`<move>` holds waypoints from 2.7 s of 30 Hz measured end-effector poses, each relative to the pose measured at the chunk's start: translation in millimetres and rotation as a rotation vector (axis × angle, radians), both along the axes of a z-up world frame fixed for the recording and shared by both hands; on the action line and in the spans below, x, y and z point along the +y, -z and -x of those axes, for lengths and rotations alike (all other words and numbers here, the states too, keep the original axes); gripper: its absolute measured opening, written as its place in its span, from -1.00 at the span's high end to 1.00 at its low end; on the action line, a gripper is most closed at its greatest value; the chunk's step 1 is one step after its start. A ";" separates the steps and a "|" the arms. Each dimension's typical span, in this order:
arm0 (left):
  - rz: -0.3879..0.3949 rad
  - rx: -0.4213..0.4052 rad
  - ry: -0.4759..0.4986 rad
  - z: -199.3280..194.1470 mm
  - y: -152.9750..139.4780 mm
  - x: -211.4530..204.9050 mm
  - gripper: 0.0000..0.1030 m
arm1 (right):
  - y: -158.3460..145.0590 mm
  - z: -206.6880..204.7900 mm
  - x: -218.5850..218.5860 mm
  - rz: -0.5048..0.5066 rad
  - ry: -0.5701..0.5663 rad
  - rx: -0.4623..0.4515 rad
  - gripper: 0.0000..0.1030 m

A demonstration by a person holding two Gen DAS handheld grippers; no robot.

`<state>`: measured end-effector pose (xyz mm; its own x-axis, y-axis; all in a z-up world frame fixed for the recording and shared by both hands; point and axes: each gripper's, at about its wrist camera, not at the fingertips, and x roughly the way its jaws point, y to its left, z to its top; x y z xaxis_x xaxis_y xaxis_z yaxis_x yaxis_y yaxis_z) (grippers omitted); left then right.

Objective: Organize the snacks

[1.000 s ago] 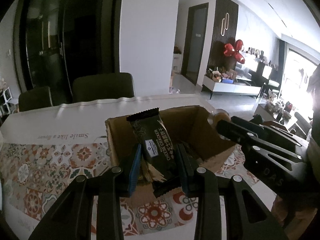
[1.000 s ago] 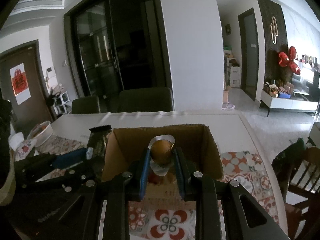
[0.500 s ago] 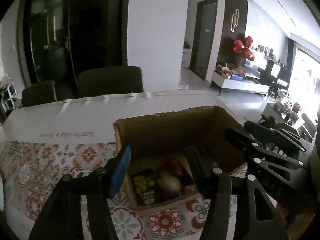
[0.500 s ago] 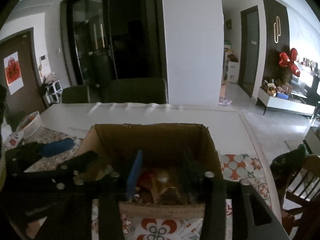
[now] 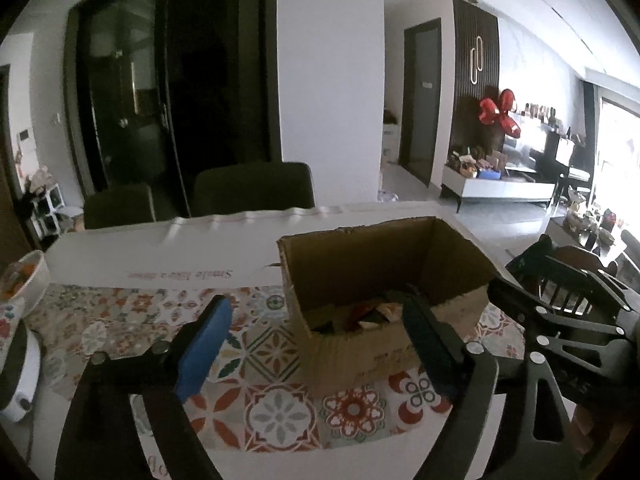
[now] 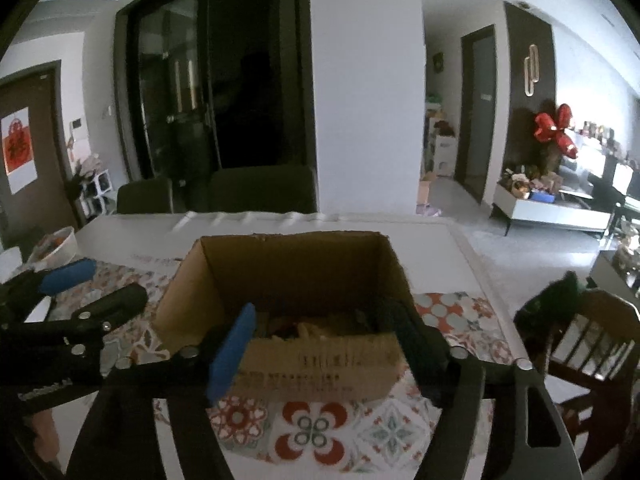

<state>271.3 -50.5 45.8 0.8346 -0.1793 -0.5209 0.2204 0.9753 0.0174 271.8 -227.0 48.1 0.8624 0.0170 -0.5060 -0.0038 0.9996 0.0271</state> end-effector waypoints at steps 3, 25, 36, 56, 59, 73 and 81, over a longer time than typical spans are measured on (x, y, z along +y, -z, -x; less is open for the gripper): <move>-0.001 -0.040 -0.006 26.6 -6.0 3.5 -0.86 | -2.7 26.6 1.0 -0.006 0.012 -0.010 -0.50; 0.023 -0.127 0.009 163.3 -4.9 20.9 -1.00 | -9.4 177.1 8.0 -0.007 0.083 -0.097 -0.79; 0.028 -0.146 0.007 201.5 -2.1 27.1 -1.00 | -9.2 214.6 15.8 0.000 0.069 -0.122 -0.79; 0.043 -0.178 -0.006 218.6 -5.7 38.1 -1.00 | -8.5 230.3 27.3 0.004 0.038 -0.129 -0.79; 0.043 -0.178 -0.006 218.7 -5.7 38.0 -1.00 | -8.4 230.3 27.4 0.005 0.037 -0.128 -0.79; 0.041 -0.159 0.006 216.6 -4.1 39.5 -1.00 | -7.0 232.5 29.1 0.006 0.043 -0.125 -0.79; 0.039 -0.159 0.004 216.5 -3.7 38.9 -1.00 | -5.0 232.7 28.8 0.003 0.043 -0.120 -0.79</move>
<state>54.8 -11.6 49.4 0.9050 -0.2006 -0.3751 0.2221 0.9749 0.0145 39.1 -198.2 53.2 0.9166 -0.0228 -0.3992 0.0362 0.9990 0.0259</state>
